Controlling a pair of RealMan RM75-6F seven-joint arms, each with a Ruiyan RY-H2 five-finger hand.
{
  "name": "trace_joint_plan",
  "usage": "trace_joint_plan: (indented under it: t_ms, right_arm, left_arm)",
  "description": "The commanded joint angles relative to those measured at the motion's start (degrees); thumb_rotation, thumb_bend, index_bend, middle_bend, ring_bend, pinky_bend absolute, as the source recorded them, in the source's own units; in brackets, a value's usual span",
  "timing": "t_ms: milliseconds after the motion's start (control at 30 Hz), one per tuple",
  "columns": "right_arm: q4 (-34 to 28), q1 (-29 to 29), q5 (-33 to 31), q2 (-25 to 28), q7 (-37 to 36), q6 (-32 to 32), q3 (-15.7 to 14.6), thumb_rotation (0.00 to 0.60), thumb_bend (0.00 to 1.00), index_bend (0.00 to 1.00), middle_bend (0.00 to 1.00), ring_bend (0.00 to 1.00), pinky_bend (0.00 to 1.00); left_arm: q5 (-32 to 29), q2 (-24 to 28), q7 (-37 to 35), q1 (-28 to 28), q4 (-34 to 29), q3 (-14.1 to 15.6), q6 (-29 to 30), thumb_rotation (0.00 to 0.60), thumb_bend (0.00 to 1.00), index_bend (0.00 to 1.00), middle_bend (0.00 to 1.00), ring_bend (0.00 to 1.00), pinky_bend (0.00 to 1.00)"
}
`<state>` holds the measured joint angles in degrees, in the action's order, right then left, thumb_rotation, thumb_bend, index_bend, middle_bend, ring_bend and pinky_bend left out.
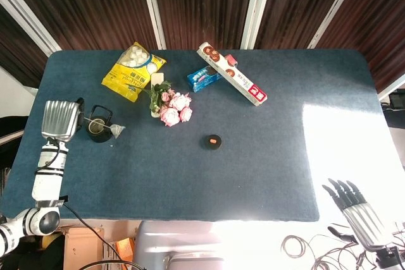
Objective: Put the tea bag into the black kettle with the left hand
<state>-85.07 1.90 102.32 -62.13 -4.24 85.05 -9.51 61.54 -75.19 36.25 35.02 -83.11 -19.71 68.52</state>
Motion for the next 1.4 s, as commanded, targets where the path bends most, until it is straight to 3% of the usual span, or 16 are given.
trace_joint_plan:
  t_ms: [33, 267, 667, 1133, 1400]
  right_arm:
    - [0.03, 0.01, 0.05, 0.02, -0.08, 0.03, -0.01, 0.6, 0.11, 0.0, 0.0, 0.0, 0.0]
    - [0.08, -0.15, -0.15, 0.37, -0.87, 0.63, 0.19, 0.6, 0.11, 0.0, 0.0, 0.0, 0.0]
    - [0.23, -0.14, -0.78, 0.49, -1.42, 0.53, 0.55, 0.6, 0.11, 0.0, 0.0, 0.0, 0.0]
    - [0.26, -0.21, -0.85, 0.43, -1.29, 0.5, 0.64, 0.6, 0.11, 0.0, 0.0, 0.0, 0.0]
    - [0.14, -0.11, -0.69, 0.28, -0.8, 0.06, 0.52, 0.6, 0.11, 0.0, 0.0, 0.0, 0.0]
  left_arm:
    - [-1.27, 0.21, -0.13, 0.89, -0.08, -0.97, 0.28, 0.6, 0.47, 0.65, 1.0, 1.0, 1.0]
    - [-4.44, -1.43, -0.7, 3.44, 4.53, -1.96, -1.46, 0.6, 0.47, 0.65, 1.0, 1.0, 1.0]
    - [-5.91, -4.24, -2.2, 5.68, 10.85, -0.35, -3.8, 0.6, 0.47, 0.66, 1.0, 1.0, 1.0]
    - [-4.66, -6.5, -2.86, 5.0, 13.22, 4.35, -5.06, 0.6, 0.47, 0.65, 1.0, 1.0, 1.0]
    - [-0.88, -7.59, -9.32, 2.41, 12.73, 7.7, -5.13, 0.6, 0.46, 0.65, 1.0, 1.0, 1.0]
